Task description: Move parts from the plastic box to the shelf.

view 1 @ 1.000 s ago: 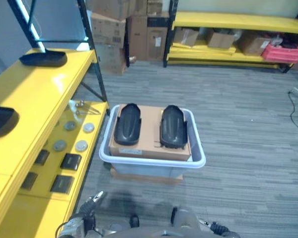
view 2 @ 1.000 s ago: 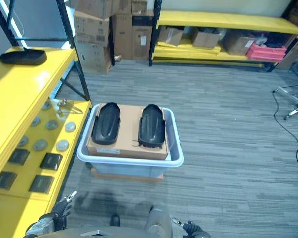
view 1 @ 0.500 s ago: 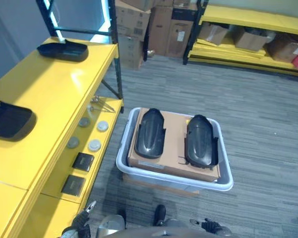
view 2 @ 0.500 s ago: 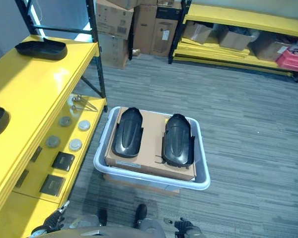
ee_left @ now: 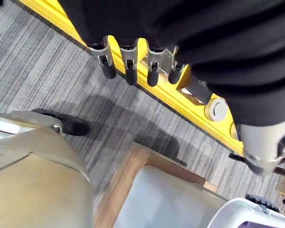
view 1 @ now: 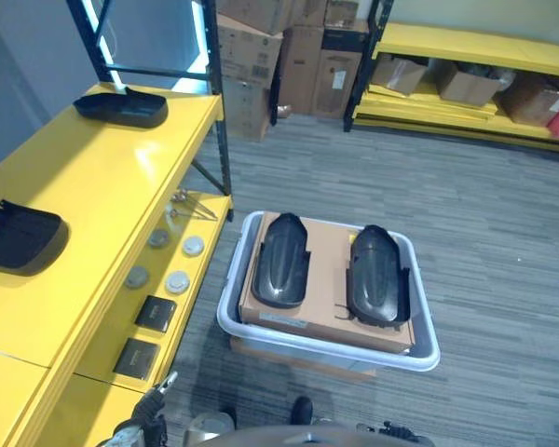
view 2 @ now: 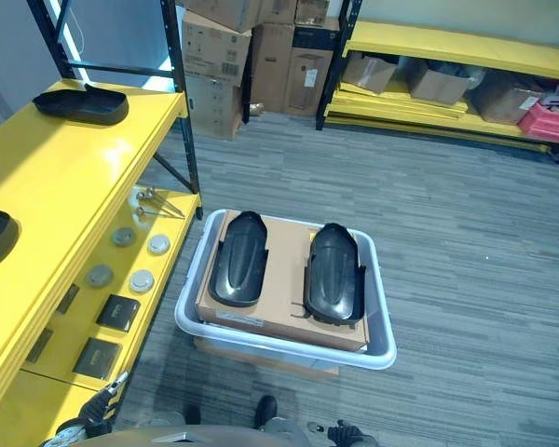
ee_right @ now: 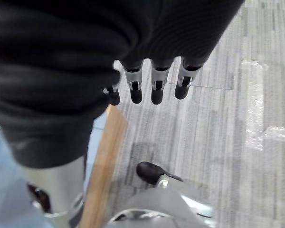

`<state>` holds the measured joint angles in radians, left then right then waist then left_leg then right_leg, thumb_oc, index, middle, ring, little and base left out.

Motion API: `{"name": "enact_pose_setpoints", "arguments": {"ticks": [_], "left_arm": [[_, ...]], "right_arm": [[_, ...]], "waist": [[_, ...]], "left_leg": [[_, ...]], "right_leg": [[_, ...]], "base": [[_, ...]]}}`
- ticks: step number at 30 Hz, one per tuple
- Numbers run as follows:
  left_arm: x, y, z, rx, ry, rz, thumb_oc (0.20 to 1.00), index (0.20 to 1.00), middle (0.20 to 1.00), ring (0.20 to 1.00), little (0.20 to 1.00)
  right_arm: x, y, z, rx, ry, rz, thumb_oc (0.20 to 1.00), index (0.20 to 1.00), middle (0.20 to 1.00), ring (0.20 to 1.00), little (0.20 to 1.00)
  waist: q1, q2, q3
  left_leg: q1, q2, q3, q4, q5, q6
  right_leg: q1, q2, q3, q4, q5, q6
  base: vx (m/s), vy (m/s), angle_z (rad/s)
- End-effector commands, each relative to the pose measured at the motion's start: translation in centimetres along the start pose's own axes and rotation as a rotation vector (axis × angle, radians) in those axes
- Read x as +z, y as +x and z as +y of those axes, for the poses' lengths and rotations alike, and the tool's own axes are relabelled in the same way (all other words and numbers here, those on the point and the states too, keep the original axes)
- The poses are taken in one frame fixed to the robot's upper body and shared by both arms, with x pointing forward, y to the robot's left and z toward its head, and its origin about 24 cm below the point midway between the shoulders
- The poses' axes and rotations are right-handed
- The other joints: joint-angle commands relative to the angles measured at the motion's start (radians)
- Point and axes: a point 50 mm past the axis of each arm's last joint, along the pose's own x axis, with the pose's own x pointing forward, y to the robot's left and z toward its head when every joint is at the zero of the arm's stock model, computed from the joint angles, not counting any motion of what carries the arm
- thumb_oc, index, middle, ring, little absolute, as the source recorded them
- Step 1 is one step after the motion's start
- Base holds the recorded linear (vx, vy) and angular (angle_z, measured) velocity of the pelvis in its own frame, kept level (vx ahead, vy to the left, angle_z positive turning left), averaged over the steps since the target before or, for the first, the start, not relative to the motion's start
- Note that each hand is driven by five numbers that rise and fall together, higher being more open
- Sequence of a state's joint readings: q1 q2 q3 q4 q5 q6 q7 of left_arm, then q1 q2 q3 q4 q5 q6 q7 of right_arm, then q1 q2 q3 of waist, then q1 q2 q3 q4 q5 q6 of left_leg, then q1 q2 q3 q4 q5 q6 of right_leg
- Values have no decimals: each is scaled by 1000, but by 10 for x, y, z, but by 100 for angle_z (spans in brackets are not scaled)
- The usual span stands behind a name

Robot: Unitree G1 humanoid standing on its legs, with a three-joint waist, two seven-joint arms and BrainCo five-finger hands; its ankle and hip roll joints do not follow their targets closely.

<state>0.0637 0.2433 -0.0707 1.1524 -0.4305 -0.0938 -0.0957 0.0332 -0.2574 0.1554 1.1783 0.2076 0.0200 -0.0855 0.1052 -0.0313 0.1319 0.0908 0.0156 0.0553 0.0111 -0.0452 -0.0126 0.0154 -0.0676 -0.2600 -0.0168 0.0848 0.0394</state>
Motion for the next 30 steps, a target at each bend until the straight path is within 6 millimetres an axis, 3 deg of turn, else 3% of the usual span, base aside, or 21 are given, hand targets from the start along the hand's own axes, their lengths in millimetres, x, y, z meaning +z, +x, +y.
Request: {"name": "enact_pose_setpoints", "arguments": {"ticks": [1,2,5,6,9,13,17,22,26,28,30], "left_arm": [[2,1,1,17,-49,-9,1000,1000,1000,1000,1000],[-4,-2,5,41,-61,7,1000,1000,1000,1000,1000],[-15,-6,15,68,-100,33,1000,1000,1000,1000,1000],[-20,-9,19,71,-127,39,1000,1000,1000,1000,1000],[-25,-12,23,79,-144,35,1000,1000,1000,1000,1000],[-30,-14,25,85,-160,33,1000,1000,1000,1000,1000],[-32,-13,20,78,-146,41,1000,1000,1000,1000,1000],[-32,-14,18,43,-122,35,1000,1000,1000,1000,1000],[-14,-10,13,-49,-78,-12,1000,1000,1000,1000,1000],[22,-2,-1,-144,-47,-106,1000,1000,1000,1000,1000],[38,1,-9,-182,-41,-144,1000,1000,1000,1000,1000]], "right_arm": [[70,-10,-22,-191,343,-338,1000,1000,1000,1000,1000],[90,-20,-33,-253,424,-441,1000,1000,1000,1000,1000],[111,-41,-62,-363,519,-616,1000,1000,1000,1000,1000],[122,-57,-82,-452,566,-739,1000,1000,1000,1000,1000],[138,-81,-117,-556,644,-903,1000,1000,1000,1000,1000],[161,-114,-146,-683,708,-1083,1000,1000,1000,1000,1000],[172,-138,-164,-821,669,-1163,1000,1000,1000,1000,1000],[184,-138,-173,-838,523,-1127,1000,1000,1000,1000,1000],[208,-141,-179,-835,498,-1124,1000,1000,1000,1000,1000],[237,-152,-193,-873,577,-1149,1000,1000,1000,1000,1000],[250,-157,-197,-900,588,-1158,1000,1000,1000,1000,1000]], "waist": [[-13,8,8],[-29,7,4],[-62,7,-2],[-76,9,-2],[-84,10,-1],[-78,10,-7],[-71,10,-18],[-45,17,-23],[-5,43,12],[22,71,84],[32,84,116]], "left_leg": [[-50,28,1,-26,51,-9],[-48,31,12,-29,51,-8],[-46,37,33,-37,51,-3],[-45,40,43,-40,51,-3],[-43,43,52,-44,49,-8],[-37,47,57,-53,48,-12],[-39,49,57,-57,47,-19],[-42,48,42,-51,48,-25],[-132,41,5,24,53,-22],[-256,21,-32,94,60,-20],[-296,13,-48,114,65,-22]], "right_leg": [[34,-91,22,52,-38,127],[31,-90,27,52,-39,127],[22,-86,42,52,-45,124],[19,-83,47,50,-49,123],[23,-79,48,38,-52,124],[34,-80,38,27,-54,126],[36,-83,31,20,-55,128],[46,-92,20,18,-56,127],[-14,-117,6,96,-74,121],[-113,-138,0,166,-82,115],[-148,-145,-2,186,-83,111]], "base": [[53,-2,-1],[47,6,-3],[24,15,-16],[12,11,-19],[0,-2,-4],[6,-8,-19],[25,-3,-2],[122,-13,2],[-51,23,3],[-429,56,11],[-282,7,25]]}}
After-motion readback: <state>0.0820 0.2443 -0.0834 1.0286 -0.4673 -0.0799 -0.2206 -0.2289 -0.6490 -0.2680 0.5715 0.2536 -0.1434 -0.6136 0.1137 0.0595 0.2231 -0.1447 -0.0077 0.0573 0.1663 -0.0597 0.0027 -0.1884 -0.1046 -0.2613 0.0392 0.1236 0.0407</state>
